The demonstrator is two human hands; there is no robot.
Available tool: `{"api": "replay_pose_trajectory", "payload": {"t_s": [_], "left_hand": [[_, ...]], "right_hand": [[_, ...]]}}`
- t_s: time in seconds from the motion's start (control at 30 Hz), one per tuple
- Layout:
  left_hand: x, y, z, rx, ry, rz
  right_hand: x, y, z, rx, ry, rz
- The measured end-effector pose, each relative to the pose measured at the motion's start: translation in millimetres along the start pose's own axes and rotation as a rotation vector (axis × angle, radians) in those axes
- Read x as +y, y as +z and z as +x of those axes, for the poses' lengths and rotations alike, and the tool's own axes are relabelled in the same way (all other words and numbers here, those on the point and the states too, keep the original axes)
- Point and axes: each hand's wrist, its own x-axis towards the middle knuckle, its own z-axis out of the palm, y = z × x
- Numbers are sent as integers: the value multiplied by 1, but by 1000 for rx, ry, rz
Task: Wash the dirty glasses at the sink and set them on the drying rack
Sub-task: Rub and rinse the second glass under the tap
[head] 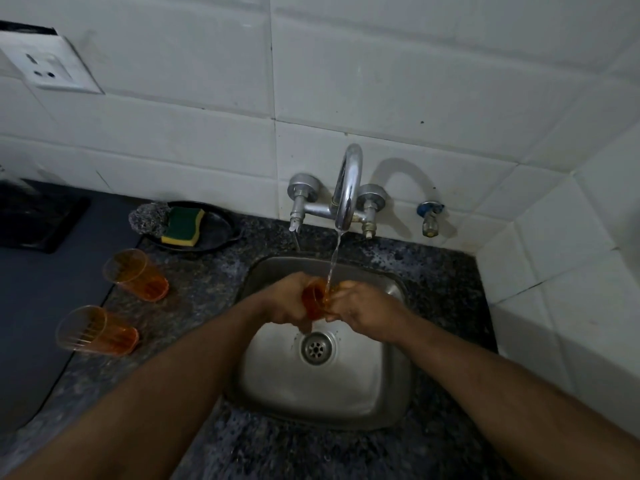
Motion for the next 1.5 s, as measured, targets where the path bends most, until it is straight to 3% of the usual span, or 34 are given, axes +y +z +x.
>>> {"api": "replay_pose_trajectory", "payload": {"t_s": [0.1,0.17,0.2,0.3,0.33,0.4,0.5,0.53,0.67,0.73,0.83,0.87,0.9,1.0,1.03,1.1,1.2,1.27,1.37,1.4,1.5], "left_hand": [[9,14,0,370,78,-115],[13,19,-2,528,135,-154],[11,18,-3,495,151,-141],[5,4,-5,68,81,3],[4,1,-4,14,56,16],[8,3,-2,149,37,-46],[19,15,-2,526,98,-152],[18,16,-2,539,116,-181],[4,5,-2,114,11,-51],[5,6,0,184,10,-65],[16,19,1,561,121,-80],[16,22,1,614,149,-81],[14,20,0,578,162,-66],[0,11,-1,155,51,-7],[-3,9,-1,107,29,0],[-1,12,2,234,50,-42],[6,26,5,566,118,-133],[5,23,3,509,149,-136],[-4,10,3,82,57,-6],[-4,9,3,55,33,1],[7,15,4,364,83,-50]], "right_hand": [[-11,4,4,206,102,211],[-15,4,6,235,115,272],[-13,1,5,178,93,228],[-3,-6,4,-75,-21,-64],[0,-7,6,-98,-24,-88],[-5,-7,9,-16,42,1],[-14,-7,10,144,129,160],[-16,-10,9,120,129,148],[-17,-22,9,-159,63,-119],[-17,-16,11,-114,123,-32],[-16,-6,13,62,196,185],[-17,-6,12,56,187,175],[-17,-9,12,12,160,132],[-13,-16,13,-194,57,-164],[-11,-13,14,-202,50,-198],[-15,-8,14,-120,133,-48],[-15,0,13,43,214,198],[-14,-4,12,-23,172,85],[-16,-15,13,-218,58,-296],[-17,-16,14,-221,74,-313],[-22,-9,14,-78,250,0]]}}
